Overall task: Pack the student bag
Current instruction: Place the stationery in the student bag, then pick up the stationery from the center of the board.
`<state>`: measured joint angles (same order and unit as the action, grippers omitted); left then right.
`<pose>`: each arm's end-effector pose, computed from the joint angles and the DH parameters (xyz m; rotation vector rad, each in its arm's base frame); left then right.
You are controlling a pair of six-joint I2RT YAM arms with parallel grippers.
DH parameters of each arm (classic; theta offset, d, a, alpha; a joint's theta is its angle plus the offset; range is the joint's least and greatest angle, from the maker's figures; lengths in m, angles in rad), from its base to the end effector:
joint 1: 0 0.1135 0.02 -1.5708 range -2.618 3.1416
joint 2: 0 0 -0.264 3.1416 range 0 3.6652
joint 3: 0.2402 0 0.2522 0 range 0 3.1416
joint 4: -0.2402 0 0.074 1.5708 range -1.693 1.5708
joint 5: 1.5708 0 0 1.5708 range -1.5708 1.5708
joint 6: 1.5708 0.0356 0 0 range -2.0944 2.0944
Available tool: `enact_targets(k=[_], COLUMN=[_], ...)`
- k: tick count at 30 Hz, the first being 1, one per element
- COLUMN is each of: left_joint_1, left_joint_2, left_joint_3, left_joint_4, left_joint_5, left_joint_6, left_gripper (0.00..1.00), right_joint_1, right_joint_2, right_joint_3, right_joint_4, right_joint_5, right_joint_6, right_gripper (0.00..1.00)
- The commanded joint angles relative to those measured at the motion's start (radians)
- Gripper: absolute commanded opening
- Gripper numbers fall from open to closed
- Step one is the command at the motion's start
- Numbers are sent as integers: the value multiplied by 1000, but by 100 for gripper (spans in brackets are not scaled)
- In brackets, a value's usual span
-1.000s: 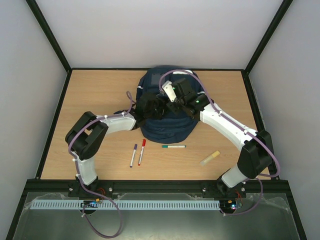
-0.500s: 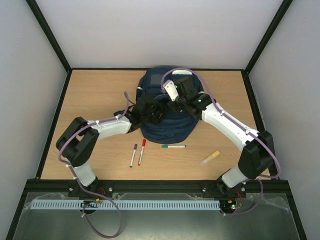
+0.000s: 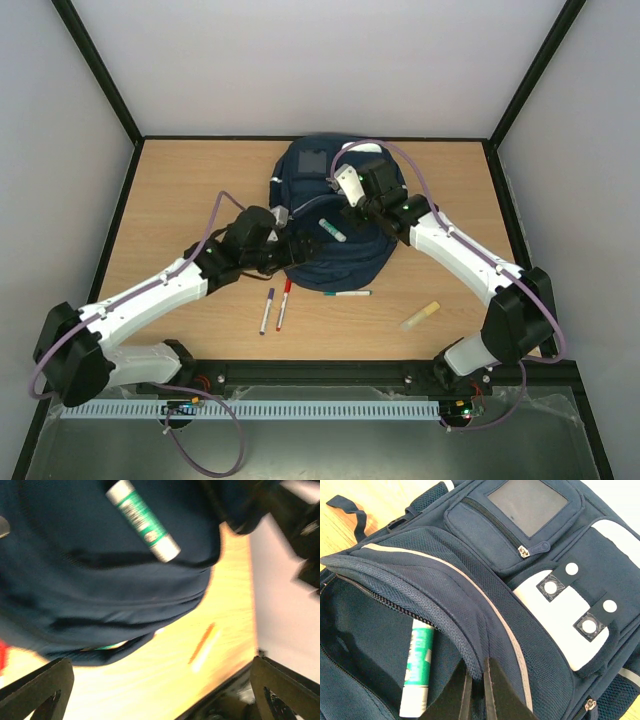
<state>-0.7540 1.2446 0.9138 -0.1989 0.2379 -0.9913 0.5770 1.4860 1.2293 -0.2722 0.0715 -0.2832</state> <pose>0.1986 -0.1980 0.2859 -0.1187 2.3619 -1.2174 0.2900 0.1857 0.3171 -0.8362 1.9262 0.1020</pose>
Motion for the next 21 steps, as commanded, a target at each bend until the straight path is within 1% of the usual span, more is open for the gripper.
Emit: enact_targets(k=[1,5,9,11,12,13,15,16,17,18,19,20,21], left_joint_1=[3,4,8,12,12,13,29,47,64,69,69,68,68], left_joint_2=[-90,-186,-239,-246,-242,-230,-165,-114,-60,7,34,36,27], left_joint_3=[-51,-64,-83,-65,-51,-34,-1,15,32,57,63,51,25], left_joint_4=[-226,-302,-303,-316,-333,-370,-472,-507,-509,-536,-545,-525,-490], left_joint_5=[-92,-233,-261,-276,-306,-371,-467,-440,-342,-338,-347,-323,-285], left_joint_6=[172,258,329,345,343,311,251,285,366,392,388,396,409], left_gripper=[99,99,99,99,99,99,99,99,99,99,99,99,94], right_joint_1=[-9,-9,-9,-9,-9,-9,-9,-10,-9,-9,-9,-9,-9], right_joint_2=[-43,-51,-60,-70,-75,-80,-90,-94,-95,-97,-96,-96,-94], right_joint_3=[-17,-33,-48,-56,-59,-62,-70,-73,-78,-81,-86,-92,-99], right_joint_4=[49,58,62,64,65,67,72,75,78,81,84,87,90], right_joint_5=[-5,-11,-26,-29,-31,-32,-35,-35,-35,-35,-38,-46,-51], right_joint_6=[30,31,34,35,35,36,36,36,36,36,36,36,38], right_gripper=[1,1,1,1,1,1,1,1,1,1,1,1,1])
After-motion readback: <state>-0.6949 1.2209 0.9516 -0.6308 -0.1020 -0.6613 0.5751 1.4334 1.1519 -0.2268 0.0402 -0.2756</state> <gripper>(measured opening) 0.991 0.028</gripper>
